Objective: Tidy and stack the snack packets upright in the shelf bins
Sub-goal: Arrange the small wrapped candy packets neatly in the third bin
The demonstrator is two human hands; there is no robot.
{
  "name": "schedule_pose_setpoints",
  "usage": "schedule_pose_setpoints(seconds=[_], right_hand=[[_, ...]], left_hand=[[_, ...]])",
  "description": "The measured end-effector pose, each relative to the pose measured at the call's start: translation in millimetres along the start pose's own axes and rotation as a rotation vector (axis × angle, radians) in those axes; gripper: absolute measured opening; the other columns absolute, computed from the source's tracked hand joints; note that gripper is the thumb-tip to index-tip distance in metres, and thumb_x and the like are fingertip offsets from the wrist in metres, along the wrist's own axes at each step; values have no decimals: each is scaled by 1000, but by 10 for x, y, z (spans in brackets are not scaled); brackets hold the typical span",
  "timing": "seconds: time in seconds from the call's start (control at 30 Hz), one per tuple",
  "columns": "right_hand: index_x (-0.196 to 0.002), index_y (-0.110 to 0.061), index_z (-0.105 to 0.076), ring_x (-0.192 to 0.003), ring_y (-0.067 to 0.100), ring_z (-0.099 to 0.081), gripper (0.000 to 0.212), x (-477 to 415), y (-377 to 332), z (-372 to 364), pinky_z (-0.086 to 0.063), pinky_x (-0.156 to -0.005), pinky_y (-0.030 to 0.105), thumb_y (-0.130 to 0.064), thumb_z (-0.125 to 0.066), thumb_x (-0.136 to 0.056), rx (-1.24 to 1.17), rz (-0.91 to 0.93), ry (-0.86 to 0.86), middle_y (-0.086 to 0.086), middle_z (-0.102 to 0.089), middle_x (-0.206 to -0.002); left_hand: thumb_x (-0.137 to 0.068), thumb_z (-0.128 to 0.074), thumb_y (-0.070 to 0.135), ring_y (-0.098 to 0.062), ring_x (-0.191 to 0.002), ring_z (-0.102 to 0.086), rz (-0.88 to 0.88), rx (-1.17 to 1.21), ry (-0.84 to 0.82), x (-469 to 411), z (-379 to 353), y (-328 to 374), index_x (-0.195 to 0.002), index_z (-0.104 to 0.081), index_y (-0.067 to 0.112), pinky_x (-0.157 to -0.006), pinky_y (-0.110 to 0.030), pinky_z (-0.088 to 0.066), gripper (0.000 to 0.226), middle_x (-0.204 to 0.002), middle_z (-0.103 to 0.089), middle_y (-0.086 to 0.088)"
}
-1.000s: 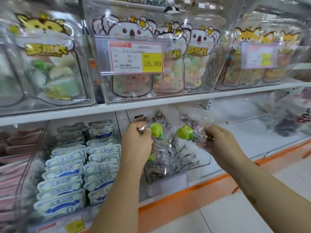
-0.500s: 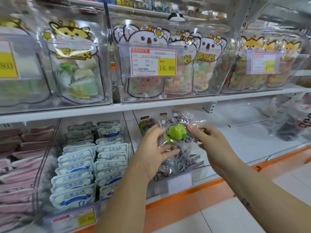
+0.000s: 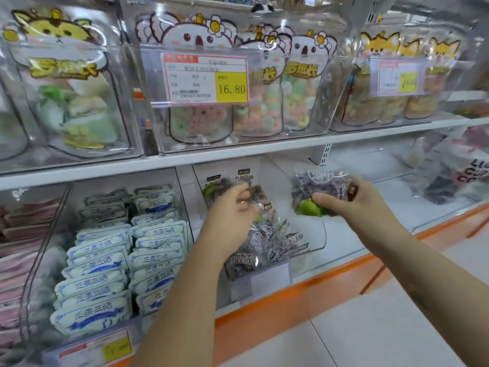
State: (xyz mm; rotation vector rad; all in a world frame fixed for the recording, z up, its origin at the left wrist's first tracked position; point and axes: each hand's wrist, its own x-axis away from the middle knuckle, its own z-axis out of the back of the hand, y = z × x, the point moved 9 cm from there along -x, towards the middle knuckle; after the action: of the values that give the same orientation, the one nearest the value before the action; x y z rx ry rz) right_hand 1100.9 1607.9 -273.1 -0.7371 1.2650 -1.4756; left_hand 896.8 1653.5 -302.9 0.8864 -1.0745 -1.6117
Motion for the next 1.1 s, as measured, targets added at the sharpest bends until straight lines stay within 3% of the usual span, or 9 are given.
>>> schedule_pose_setpoints(seconds=[0.07,0.2,0.33,0.43,0.57,0.63,0.73,0.83,1.1], right_hand=[[-102,-20,-58,-83,12,-65,31,-73,-13,135,-51,-81,29,-13,-75,-77,129,57,86,0,-68,-95],[-109,-22,-50,-80,12,-61,36,-252,39,35,-50,-81,35,-10,-70,-81,143,120,25,-1,-64,-91],[-119,-19,-47,-88,32,-58,39,-425,34,-134,-48,-86,45,-13,-65,-85,230,156,-20,17,-62,-98],[-119,-19,-48,-86,19,-55,36,-529,-38,-284,-42,-76,19,-13,-63,-86,369,249,-80,6,-59,-100],[-121,-19,-53,-85,-5,-52,42,-694,-76,-562,-35,-72,4,-10,-67,-83,516,372,-208,1,-60,-117],[-128,-19,-52,-94,-3,-55,49,-753,-80,-701,-34,-76,1,-9,-66,-82,654,427,-286,0,-61,-120],[-132,-30,-48,-114,16,-54,51,-728,-76,-885,-39,-81,22,-12,-59,-85,960,496,-421,-6,-59,-127],[-133,-36,-44,-115,19,-53,49,-589,30,-956,-43,-83,29,-20,-57,-88,1200,499,-580,-9,-57,-128],[-123,-34,-49,-103,21,-56,46,-343,127,-968,-49,-82,39,-11,-58,-84,1232,476,-765,-6,-62,-114]], left_hand=[[-95,-50,11,1,-101,-50,4,-93,122,-105,198,-54,-138,-43,20,-74,-4,-37,44,-133,-51,10],[-95,-48,5,-4,-109,-50,-21,-164,72,-302,134,-128,-134,-49,12,-95,-15,-33,40,-128,-57,3],[-96,-48,12,-8,-90,-56,24,-431,-83,-581,-144,-166,-134,-49,15,-77,-16,-43,38,-120,-59,-1],[-94,-46,10,-10,-66,-51,115,-704,-251,-761,-369,-356,-104,-63,16,-56,-21,-41,21,-89,-56,0],[-93,-50,7,-13,-88,-63,60,-705,-368,-809,-560,-367,-110,-67,22,-78,-29,-53,29,-106,-65,4],[-94,-50,6,-10,-102,-62,-15,-693,-458,-686,-649,-245,-116,-66,21,-90,-24,-49,32,-117,-65,5],[-94,-54,11,-1,-106,-59,-85,-760,-557,-508,-586,-173,-118,-66,25,-92,-15,-42,30,-119,-65,12],[-93,-57,20,3,-99,-57,-88,-856,-462,-491,-217,-108,-112,-67,33,-92,-19,-45,26,-114,-64,21],[-93,-48,44,-17,-91,-60,-44,-1323,-294,-660,-9,-189,-118,-59,24,-82,-32,-50,34,-105,-64,3]])
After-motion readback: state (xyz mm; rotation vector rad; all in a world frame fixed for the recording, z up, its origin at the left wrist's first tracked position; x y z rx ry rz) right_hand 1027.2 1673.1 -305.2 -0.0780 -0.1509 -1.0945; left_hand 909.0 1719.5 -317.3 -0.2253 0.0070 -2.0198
